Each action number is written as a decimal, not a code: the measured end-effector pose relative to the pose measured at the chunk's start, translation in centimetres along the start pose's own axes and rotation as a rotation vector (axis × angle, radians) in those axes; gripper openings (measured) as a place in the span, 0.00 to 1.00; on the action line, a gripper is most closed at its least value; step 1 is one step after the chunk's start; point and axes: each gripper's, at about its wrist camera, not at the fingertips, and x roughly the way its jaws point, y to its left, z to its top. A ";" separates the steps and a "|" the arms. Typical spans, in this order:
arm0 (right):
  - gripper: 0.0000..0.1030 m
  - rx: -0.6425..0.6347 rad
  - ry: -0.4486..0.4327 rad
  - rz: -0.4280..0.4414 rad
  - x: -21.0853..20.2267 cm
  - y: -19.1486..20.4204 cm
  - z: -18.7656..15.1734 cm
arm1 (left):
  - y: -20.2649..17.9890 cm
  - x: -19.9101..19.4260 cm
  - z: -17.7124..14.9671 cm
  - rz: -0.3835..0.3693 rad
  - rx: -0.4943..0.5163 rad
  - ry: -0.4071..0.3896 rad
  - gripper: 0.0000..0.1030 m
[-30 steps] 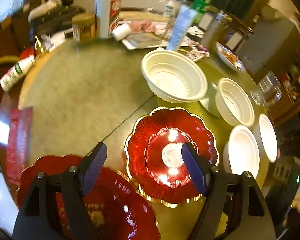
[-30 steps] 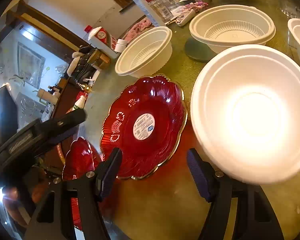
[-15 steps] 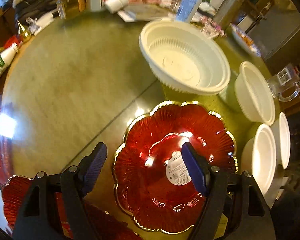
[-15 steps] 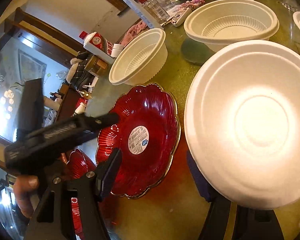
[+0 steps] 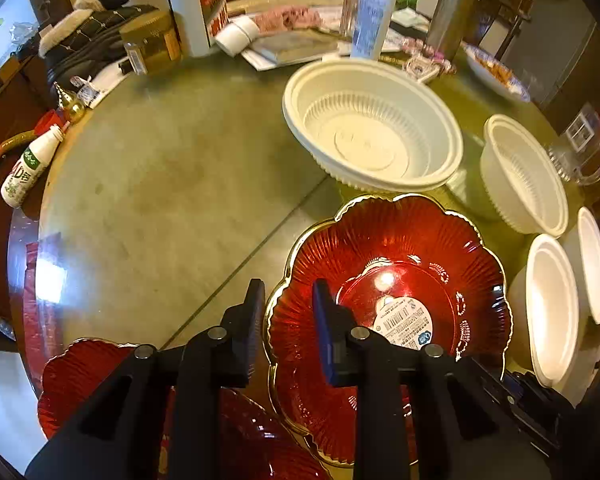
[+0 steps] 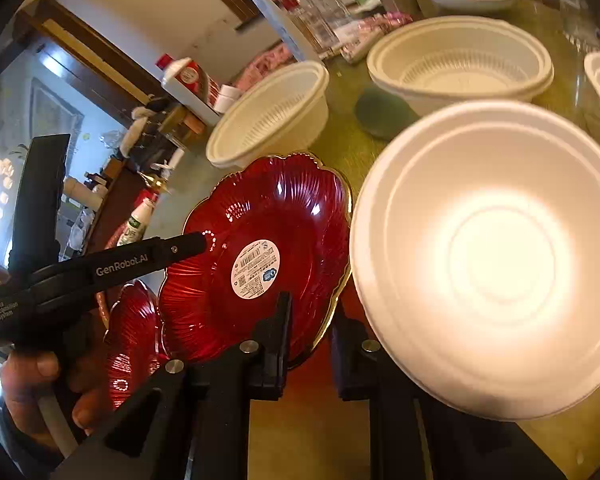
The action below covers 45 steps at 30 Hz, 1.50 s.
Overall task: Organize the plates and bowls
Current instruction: 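Grasp the rim of the smaller red scalloped plate with both grippers, then lift the smaller red plate and carry it over the large red plate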
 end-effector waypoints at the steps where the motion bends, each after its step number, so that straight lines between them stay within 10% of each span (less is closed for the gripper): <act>1: 0.16 -0.008 -0.010 -0.002 -0.2 0.1 0.0 | 0.0 -0.3 0.0 0.000 -0.001 -0.008 0.20; 20: 0.15 -0.159 -0.204 0.025 -4.5 3.7 -0.6 | 0.8 -8.2 -2.2 0.027 -0.029 -0.236 0.19; 45: 0.13 -0.346 -0.204 0.006 -7.7 10.7 -2.1 | 6.5 -13.4 -8.2 -0.022 -0.206 -0.356 0.19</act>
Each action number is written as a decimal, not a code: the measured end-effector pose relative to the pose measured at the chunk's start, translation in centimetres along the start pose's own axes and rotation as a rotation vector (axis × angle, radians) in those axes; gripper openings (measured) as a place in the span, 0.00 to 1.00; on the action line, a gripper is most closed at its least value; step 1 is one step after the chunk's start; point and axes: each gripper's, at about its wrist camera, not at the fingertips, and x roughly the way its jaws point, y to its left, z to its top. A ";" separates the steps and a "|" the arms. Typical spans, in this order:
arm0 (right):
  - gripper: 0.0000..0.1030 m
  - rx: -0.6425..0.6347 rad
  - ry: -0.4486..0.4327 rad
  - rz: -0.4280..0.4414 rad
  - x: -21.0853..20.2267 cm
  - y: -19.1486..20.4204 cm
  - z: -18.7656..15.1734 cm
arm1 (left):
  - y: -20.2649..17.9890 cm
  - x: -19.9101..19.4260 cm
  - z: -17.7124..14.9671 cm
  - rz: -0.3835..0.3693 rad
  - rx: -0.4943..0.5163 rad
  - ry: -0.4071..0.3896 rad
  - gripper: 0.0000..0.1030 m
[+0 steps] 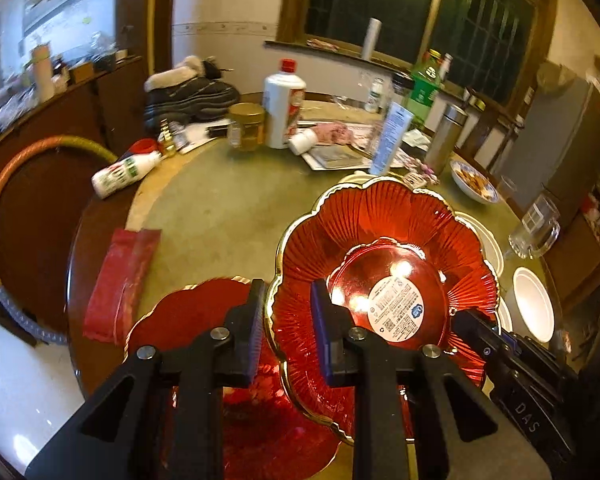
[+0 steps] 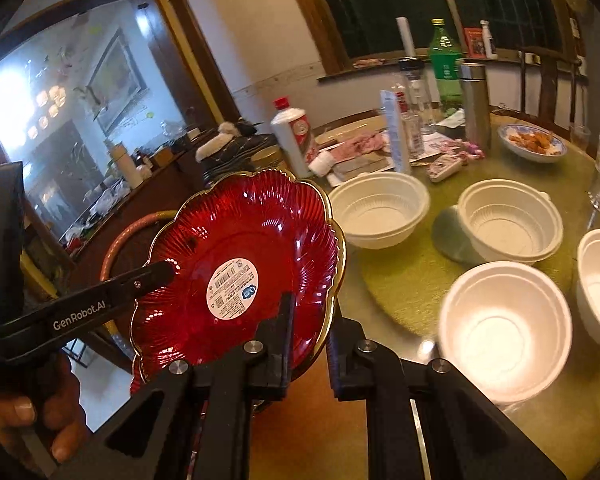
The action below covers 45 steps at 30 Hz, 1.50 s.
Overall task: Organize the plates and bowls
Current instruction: 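Lift the smaller red plate and carry it over the large red plate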
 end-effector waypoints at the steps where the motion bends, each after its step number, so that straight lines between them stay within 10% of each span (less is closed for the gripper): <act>1: 0.13 -0.009 0.006 0.005 0.2 0.5 -0.2 | 0.5 -0.2 -0.3 -0.001 -0.015 -0.002 0.19; 45: 0.13 -0.176 0.190 0.053 6.5 7.1 -3.7 | 8.3 0.9 -7.3 0.159 -0.160 0.035 0.19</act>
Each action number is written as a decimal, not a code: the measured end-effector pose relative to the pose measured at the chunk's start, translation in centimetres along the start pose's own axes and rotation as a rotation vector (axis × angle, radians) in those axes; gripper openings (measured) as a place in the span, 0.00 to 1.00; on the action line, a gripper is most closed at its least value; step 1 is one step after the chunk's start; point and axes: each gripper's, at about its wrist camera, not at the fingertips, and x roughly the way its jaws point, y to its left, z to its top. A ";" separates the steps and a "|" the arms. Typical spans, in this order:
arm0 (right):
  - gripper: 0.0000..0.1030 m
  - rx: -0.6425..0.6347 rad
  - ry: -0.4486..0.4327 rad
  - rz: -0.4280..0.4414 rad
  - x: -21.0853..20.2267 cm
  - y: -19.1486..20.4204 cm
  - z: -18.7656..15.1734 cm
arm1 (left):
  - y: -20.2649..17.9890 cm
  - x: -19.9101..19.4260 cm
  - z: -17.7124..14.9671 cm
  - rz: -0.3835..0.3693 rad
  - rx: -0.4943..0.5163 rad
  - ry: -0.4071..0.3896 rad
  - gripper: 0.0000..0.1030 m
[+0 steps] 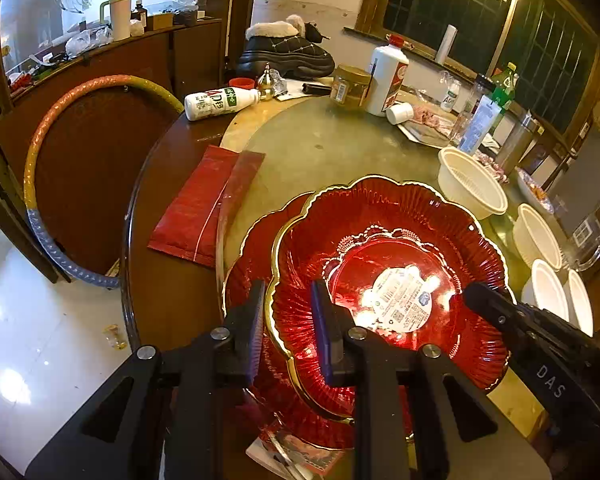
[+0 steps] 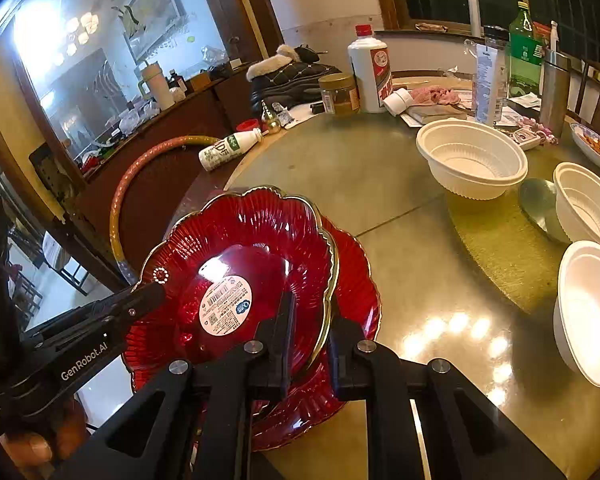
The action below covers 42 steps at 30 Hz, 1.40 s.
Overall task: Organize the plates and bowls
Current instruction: 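Lift the smaller red plate and carry it over the large red plate, then lower the smaller plate onto the large plate and open both grippers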
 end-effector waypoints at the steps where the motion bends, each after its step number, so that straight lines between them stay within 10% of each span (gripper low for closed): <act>1: 0.13 -0.002 0.004 0.000 0.1 0.1 0.0 | 0.0 0.2 0.0 0.004 0.001 0.005 0.19; 42: 0.15 -0.024 0.088 -0.055 3.7 -0.2 -0.6 | -0.5 3.3 -1.0 0.086 0.049 0.074 0.19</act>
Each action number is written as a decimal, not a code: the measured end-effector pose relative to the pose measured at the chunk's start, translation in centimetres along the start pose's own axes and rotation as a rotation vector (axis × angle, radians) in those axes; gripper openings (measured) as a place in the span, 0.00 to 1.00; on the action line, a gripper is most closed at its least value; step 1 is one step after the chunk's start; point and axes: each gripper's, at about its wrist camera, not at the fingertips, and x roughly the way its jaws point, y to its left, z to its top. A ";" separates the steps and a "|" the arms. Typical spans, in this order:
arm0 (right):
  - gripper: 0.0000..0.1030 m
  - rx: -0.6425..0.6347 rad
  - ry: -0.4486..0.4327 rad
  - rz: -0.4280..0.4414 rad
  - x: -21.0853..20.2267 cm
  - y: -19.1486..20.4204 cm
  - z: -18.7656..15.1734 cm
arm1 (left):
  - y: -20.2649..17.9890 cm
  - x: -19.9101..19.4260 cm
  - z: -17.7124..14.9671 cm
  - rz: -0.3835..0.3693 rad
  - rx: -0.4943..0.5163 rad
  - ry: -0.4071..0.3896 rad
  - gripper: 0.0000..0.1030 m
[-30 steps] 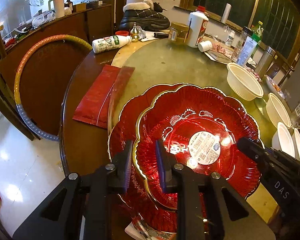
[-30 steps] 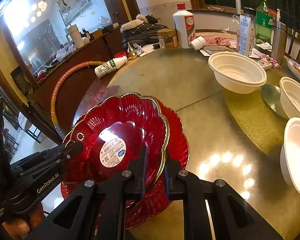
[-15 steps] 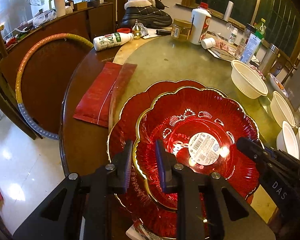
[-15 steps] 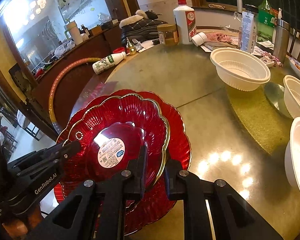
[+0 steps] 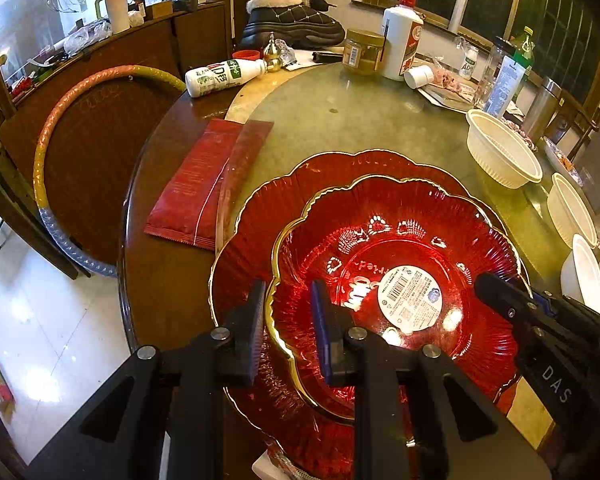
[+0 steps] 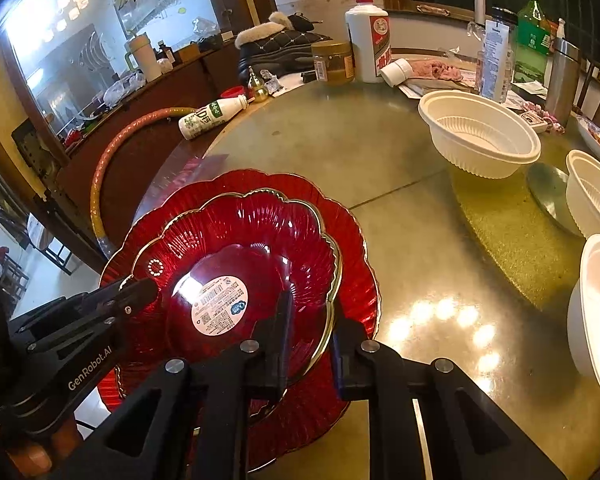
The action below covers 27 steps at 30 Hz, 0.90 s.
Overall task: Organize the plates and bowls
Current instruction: 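Lower the smaller plate onto the large plate and open both grippers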
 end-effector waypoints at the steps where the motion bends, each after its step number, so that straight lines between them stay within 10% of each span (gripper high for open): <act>1: 0.16 -0.001 0.001 0.001 0.0 0.0 0.0 | 0.0 0.0 0.0 0.001 0.001 0.000 0.19; 27: 0.19 -0.054 0.061 -0.044 -0.1 1.1 0.0 | -1.2 -1.5 0.1 0.044 0.074 -0.043 0.19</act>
